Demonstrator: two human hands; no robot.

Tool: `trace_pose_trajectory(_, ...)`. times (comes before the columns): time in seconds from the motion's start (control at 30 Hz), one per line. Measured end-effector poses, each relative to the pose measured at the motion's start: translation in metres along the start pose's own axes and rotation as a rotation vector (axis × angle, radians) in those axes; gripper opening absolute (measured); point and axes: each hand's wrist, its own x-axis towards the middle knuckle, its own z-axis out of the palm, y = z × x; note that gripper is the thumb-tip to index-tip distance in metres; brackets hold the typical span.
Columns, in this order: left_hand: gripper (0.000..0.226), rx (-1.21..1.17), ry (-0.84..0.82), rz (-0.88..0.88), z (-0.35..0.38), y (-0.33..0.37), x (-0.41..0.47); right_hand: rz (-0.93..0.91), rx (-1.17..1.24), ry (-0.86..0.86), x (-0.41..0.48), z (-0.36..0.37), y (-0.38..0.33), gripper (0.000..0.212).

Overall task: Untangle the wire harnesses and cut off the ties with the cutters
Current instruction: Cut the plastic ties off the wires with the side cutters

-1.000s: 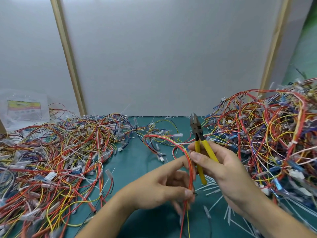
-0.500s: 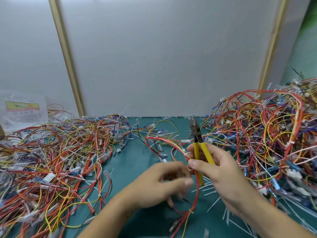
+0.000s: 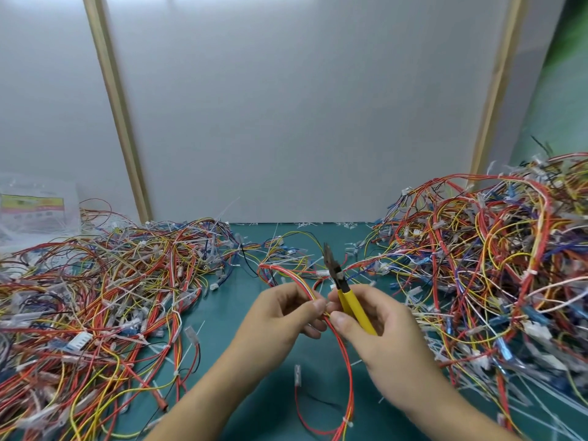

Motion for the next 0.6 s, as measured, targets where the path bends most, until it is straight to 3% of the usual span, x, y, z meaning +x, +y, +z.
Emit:
trace_pose_trajectory(0.2,0.029,0.062,0.028,0.016,0.0033,-0.003,0.0014,0.018,-0.061,0.043,-0.0025,0.0043,0.0039,0.019)
trace_pose_trajectory(0.33,0.021,0.055,0.096,0.025,0.003,-0.0054,0.0022,0.02,-0.078,0.082,0.0,0.0025,0.0051,0.019)
trace_pose_trajectory(0.6,0.017,0.19,-0.068,-0.026,0.0081,-0.0022,-0.0031,0.033,-0.051,0.075,0.0046,-0.002,0.0028,0.022)
